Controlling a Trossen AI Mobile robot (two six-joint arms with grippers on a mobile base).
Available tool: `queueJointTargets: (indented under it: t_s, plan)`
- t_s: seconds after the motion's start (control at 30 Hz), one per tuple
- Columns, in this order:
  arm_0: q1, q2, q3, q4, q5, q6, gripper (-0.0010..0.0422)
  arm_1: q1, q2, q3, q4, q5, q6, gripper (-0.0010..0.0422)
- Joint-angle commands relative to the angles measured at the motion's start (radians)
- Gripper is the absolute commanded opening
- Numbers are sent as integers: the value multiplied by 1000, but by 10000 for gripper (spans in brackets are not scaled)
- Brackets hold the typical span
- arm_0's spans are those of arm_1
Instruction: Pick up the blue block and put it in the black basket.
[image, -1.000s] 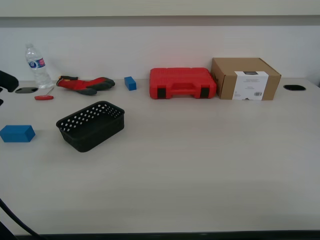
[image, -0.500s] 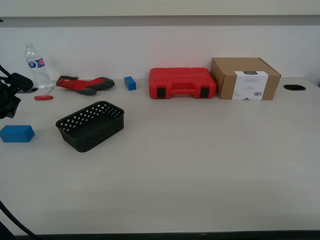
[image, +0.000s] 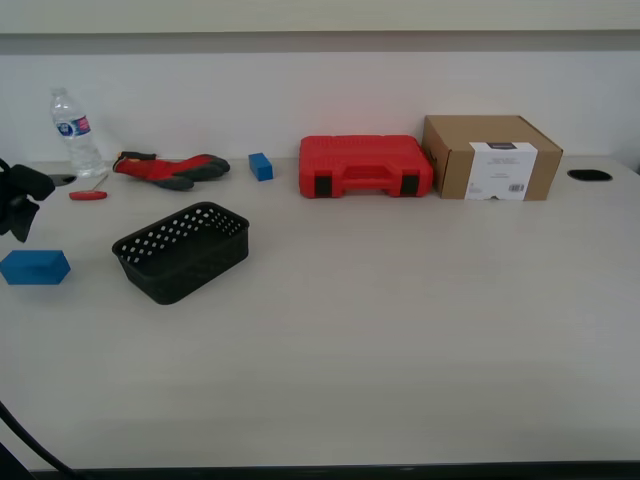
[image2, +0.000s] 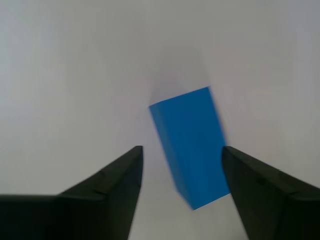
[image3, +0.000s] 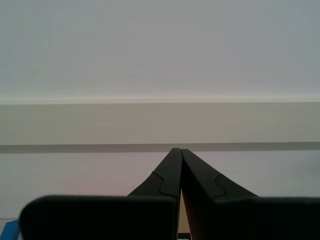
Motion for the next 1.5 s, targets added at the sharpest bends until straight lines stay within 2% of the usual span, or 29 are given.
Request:
queueJointTargets:
  t_s: [0.03, 0.13, 0.17, 0.2, 0.27, 0.33, 0.4, 0.5, 0.6, 0.63, 0.73, 0.87, 0.9, 1.07, 1.2, 1.33, 1.43, 1.47, 1.5]
  plan:
    - [0, 0, 1, 3, 0, 0, 0, -2, 4, 42, 6, 8, -146, 315]
    - [0, 0, 1, 4, 0, 0, 0, -7, 60, 111, 5, 67, -285, 395]
    - [0, 0, 1, 4, 0, 0, 0, -12, 92, 142, -6, 69, -283, 407]
    - [0, 0, 1, 4, 0, 0, 0, -17, 122, 171, -21, 67, -282, 399]
    - [0, 0, 1, 3, 0, 0, 0, -18, 206, 239, -63, 80, -267, 356]
    - [0, 0, 1, 4, 0, 0, 0, -18, 259, 278, -74, 140, -260, 309]
    - [0, 0, 1, 4, 0, 0, 0, -25, 292, 308, -74, 169, -217, 239]
    - [0, 0, 1, -3, -1, 0, 0, -27, 295, 325, -71, 111, -162, 132]
    - [0, 0, 1, -4, 0, 0, 0, -27, 293, 341, -52, 129, -88, 9]
    - [0, 0, 1, -5, -1, 0, 0, -27, 286, 349, -53, 154, -81, -4]
    - [0, 0, 1, -4, 0, 0, 0, -44, 237, 357, -58, 166, -72, -1]
    - [0, 0, 1, -16, 0, 0, 0, -48, 130, 364, -50, 100, 42, -1]
    - [0, 0, 1, -18, 0, 0, 0, -36, 92, 371, -64, 109, 109, -1]
    - [0, 0, 1, -22, 0, 0, 0, -65, 9, 368, -111, 170, 255, 0]
    - [0, 0, 1, -23, 0, 0, 0, -116, 18, 367, -99, 207, 256, 0]
    - [0, 0, 1, -23, 0, 0, 0, -189, 18, 367, -50, 129, 270, 0]
    - [0, 0, 1, -23, 0, 0, 0, -229, 18, 379, 19, 127, 306, 0]
    - [0, 0, 1, -23, 0, 0, 0, -237, 41, 399, 18, 133, 305, 0]
    - [0, 0, 1, -24, 0, 0, 0, -241, 64, 431, -7, 192, 293, 0]
